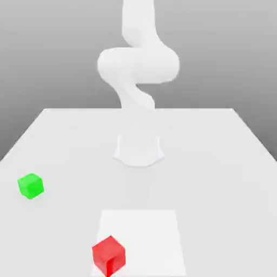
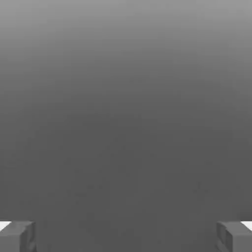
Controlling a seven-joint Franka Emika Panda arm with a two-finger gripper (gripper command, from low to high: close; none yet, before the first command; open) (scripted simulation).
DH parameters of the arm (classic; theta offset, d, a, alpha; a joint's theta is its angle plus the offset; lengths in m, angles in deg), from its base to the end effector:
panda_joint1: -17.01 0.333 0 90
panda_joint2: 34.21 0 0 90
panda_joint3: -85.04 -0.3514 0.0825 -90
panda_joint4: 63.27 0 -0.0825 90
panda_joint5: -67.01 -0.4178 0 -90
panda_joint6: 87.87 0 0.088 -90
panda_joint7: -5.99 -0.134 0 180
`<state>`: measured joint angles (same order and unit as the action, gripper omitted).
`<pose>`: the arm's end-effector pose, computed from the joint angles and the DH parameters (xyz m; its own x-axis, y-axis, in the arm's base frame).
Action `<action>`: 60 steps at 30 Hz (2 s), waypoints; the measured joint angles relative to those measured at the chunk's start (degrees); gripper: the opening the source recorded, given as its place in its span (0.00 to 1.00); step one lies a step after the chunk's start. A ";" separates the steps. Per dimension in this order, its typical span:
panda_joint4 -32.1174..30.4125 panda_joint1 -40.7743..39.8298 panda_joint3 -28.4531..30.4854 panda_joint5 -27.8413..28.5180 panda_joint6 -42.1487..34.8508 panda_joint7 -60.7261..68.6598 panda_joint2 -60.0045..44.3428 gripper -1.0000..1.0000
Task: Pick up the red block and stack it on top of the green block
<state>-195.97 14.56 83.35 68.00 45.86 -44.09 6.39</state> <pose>0.4094 -0.0023 0.6788 0.4648 -0.7602 0.4539 -0.5863 -0.6484 -0.4856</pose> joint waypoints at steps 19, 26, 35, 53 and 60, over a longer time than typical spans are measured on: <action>-7.05 -11.52 -5.08 6.48 14.87 -31.41 -39.83 0.50; -9.07 -12.04 -4.70 2.94 21.53 -37.36 -53.64 0.50; -8.02 -10.68 -2.99 4.27 28.20 -38.80 -61.75 0.00; -22.06 -34.91 13.23 3.12 19.36 -61.18 -38.96 0.00; -25.91 -41.08 15.04 -3.56 28.07 -64.98 -43.78 0.00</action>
<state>-221.88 -26.51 98.39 64.44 73.93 -109.06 -37.39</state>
